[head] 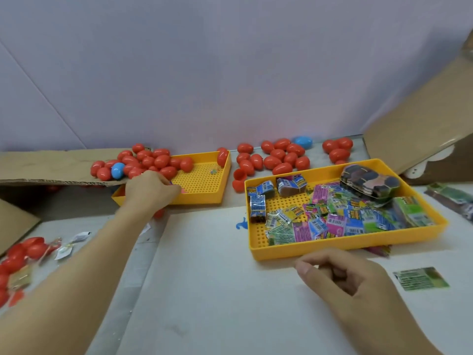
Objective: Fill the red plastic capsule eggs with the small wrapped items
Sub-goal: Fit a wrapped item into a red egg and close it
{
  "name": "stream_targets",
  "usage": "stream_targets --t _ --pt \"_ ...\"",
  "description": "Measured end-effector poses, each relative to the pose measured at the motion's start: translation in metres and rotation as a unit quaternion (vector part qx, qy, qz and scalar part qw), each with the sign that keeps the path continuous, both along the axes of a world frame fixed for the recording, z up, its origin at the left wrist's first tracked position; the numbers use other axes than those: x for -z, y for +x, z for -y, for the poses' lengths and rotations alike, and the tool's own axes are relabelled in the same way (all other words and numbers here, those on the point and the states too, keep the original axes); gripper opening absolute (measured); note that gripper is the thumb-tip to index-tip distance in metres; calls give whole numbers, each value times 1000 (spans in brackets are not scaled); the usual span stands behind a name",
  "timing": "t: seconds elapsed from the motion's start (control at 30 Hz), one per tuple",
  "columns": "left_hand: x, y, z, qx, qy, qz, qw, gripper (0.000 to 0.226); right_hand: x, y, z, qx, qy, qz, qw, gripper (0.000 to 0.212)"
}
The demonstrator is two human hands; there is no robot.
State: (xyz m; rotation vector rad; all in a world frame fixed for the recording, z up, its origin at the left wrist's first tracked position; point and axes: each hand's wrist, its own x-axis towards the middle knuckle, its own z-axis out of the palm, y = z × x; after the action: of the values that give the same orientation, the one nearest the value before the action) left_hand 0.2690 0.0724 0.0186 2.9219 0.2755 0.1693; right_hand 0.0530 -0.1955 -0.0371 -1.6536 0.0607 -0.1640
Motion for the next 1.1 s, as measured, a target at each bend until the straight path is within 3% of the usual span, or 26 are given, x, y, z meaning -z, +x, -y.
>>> stream_targets --t 0.07,0.13,0.23,0.3,0.33,0.37,0.43,0.47,0.53,0.6,0.73,0.8,0.93,1.0,1.1 --pt "-4 8 1 -11 27 -49 998 30 -1 1 0 -5 5 -4 1000 11" --pt "-9 10 9 -22 38 -33 998 30 -2 2 1 -8 5 -10 1000 10" --pt "-11 -7 35 20 14 134 991 30 -3 1 3 -16 6 -15 1000 11" --pt "-12 -31 63 116 -122 198 966 27 -3 1 4 -15 5 -18 1000 11" --pt "-12 -47 80 160 -251 186 936 21 -5 2 5 -12 12 -19 1000 9" --pt "-11 -67 97 190 -399 148 885 16 -7 2 7 -11 28 -23 999 6" --pt "0 -108 124 209 -629 66 746 11 -12 4 12 -17 72 -35 997 22" --pt "9 -127 135 204 -686 38 697 13 -15 4 14 -21 97 -45 994 35" --pt "28 -158 150 187 -733 14 654 21 -23 4 20 -30 124 -76 989 52" --pt "43 -177 155 177 -733 26 657 23 -26 3 25 -46 122 -105 986 52" --pt "62 -191 149 180 -671 77 715 32 -29 0 32 -85 109 -118 983 42" --pt "64 -192 147 198 -652 94 726 34 -31 -1 32 -97 119 -119 981 38" --pt "61 -191 147 222 -646 51 728 31 -29 -1 29 -71 103 -120 985 40" --pt "59 -192 147 208 -670 27 713 23 -27 -1 28 -51 88 -111 989 41" --pt "54 -196 147 189 -694 9 695 29 -24 -2 26 -19 77 -98 992 42"
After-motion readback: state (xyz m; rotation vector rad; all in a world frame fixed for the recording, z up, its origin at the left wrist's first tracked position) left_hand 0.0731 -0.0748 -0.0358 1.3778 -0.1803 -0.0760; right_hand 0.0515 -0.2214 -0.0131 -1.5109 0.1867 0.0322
